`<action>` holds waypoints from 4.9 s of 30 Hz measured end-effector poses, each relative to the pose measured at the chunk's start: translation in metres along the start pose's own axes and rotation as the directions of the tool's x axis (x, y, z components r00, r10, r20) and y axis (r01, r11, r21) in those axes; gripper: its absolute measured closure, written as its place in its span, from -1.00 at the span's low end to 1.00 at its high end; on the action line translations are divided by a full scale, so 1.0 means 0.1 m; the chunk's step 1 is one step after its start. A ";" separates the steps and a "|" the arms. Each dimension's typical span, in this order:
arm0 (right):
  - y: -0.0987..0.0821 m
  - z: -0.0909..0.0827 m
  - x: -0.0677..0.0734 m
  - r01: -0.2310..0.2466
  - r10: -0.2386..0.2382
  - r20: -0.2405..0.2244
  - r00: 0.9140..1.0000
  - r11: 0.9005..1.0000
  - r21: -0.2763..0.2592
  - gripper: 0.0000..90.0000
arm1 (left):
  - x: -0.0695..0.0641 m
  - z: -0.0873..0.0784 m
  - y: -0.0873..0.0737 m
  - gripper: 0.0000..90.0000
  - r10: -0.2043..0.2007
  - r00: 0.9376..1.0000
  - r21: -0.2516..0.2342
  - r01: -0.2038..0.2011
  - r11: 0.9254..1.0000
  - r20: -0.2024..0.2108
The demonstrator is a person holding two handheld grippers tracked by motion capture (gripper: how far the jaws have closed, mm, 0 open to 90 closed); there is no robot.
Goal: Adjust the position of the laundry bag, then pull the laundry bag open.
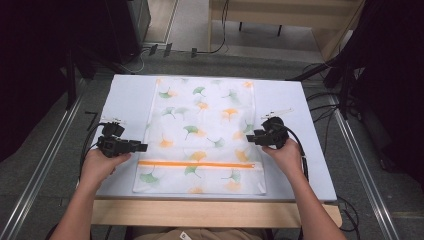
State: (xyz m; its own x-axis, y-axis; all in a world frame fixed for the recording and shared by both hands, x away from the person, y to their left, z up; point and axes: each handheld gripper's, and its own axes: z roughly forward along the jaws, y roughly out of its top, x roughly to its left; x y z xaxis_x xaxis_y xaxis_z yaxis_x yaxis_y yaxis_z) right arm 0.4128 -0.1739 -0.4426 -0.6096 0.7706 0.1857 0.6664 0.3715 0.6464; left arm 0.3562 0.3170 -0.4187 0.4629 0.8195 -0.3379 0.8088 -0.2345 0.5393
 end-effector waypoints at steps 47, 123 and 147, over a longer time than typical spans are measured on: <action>-0.46 -0.45 0.28 0.059 -0.060 -0.015 0.998 0.997 -0.040 0.11 | -0.82 0.26 0.22 -0.12 0.233 0.970 -0.005 -0.234 0.972 0.071; -0.64 -0.35 0.36 0.006 -0.003 -0.045 0.999 0.997 0.073 0.89 | -1.57 0.96 0.39 0.08 0.366 0.906 0.010 -0.377 0.926 0.212; -0.55 -0.50 0.46 0.051 -0.052 -0.071 0.996 0.999 -0.021 0.88 | -2.00 1.28 0.34 0.27 0.423 0.865 0.000 -0.439 0.898 0.269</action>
State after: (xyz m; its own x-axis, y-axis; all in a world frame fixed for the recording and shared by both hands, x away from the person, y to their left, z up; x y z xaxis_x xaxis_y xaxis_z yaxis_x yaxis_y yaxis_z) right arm 0.3260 -0.1849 -0.4325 -0.6722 0.7118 0.2036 0.6257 0.3992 0.6702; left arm 0.3377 0.0782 -0.4312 0.8402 0.4691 -0.2720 0.5234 -0.5703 0.6331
